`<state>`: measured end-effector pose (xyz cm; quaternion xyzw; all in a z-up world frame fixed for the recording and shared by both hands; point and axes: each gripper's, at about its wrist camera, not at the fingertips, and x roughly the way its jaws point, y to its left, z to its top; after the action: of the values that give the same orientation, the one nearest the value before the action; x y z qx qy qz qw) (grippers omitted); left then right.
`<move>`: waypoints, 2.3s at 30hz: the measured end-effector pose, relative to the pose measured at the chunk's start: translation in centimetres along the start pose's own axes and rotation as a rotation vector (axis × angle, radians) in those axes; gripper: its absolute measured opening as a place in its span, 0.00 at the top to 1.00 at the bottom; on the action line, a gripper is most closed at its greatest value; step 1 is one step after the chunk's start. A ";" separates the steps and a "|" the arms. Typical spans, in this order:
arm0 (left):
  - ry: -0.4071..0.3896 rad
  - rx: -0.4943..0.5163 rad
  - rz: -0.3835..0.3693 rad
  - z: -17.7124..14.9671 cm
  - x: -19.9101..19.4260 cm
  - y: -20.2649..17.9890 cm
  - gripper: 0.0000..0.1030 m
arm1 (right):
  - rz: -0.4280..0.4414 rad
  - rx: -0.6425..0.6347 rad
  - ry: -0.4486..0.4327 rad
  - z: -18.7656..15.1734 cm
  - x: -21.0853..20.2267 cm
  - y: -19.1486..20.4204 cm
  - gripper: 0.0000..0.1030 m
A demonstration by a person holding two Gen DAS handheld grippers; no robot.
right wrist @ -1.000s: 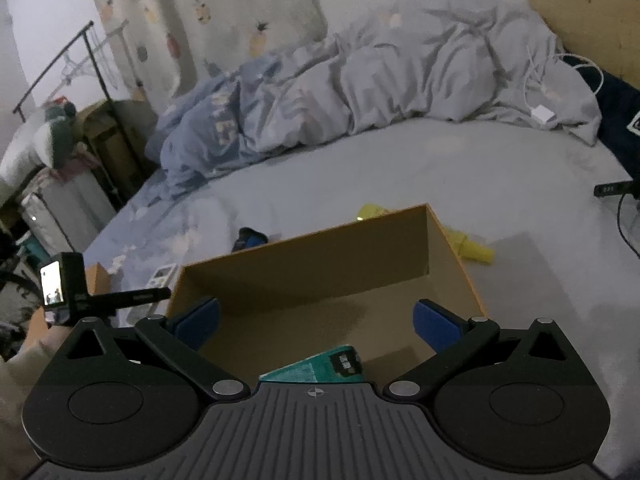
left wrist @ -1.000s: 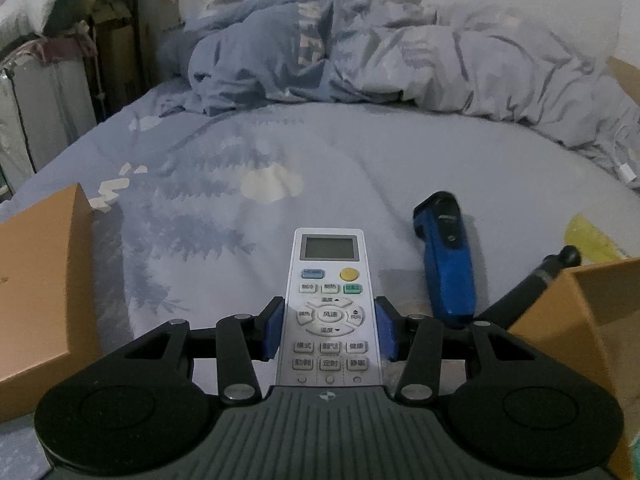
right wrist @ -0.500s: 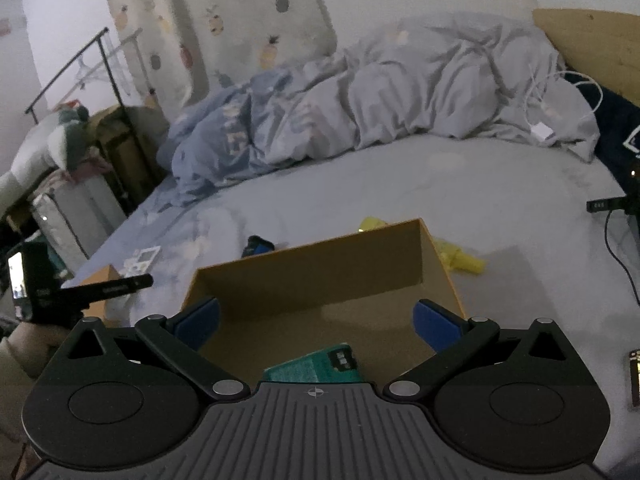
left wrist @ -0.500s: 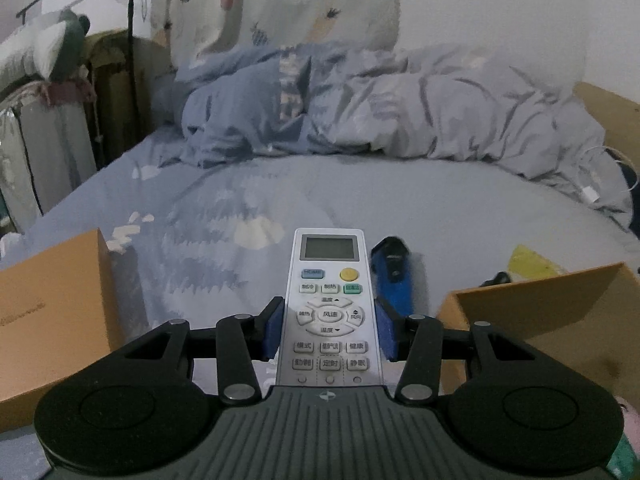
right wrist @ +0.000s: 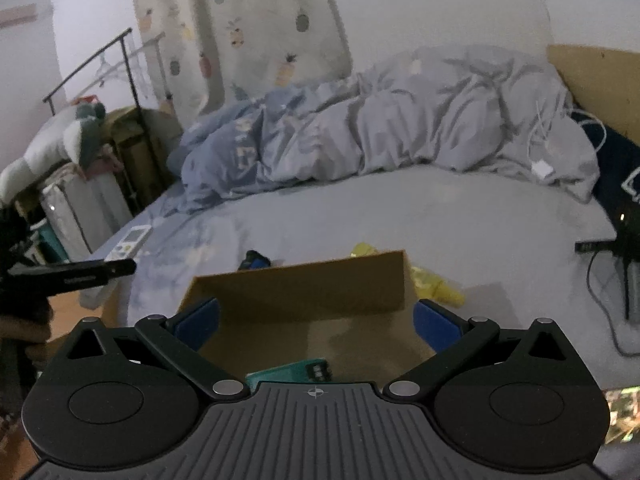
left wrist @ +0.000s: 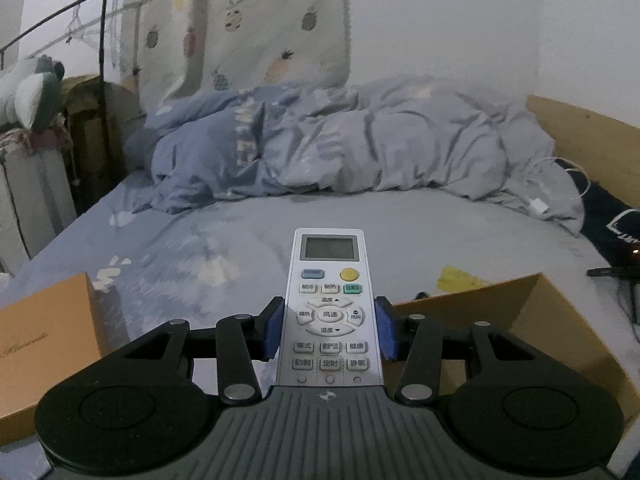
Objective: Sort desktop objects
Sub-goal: 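Lift the white remote with the left gripper and carry it over the box, then lower the remote into the box beside the green box and open left gripper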
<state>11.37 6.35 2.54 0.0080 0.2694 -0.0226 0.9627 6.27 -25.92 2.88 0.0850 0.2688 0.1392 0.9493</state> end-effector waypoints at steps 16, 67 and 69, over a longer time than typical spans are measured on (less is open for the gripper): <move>0.015 0.040 -0.094 -1.8 -1.2 -6.4 0.53 | -0.009 0.006 -0.014 -0.6 0.0 -3.4 0.00; 0.329 0.069 0.040 -8.7 4.1 -9.4 0.53 | 0.027 0.054 0.064 -2.0 2.3 -4.4 0.00; 0.331 0.085 0.033 -8.6 4.2 -9.6 0.53 | 0.028 0.052 0.066 -2.1 2.4 -4.4 0.00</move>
<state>10.07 -3.20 -7.05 0.0566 0.4228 -0.0164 0.9043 8.08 -29.16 -1.07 0.1089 0.3020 0.1483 0.9354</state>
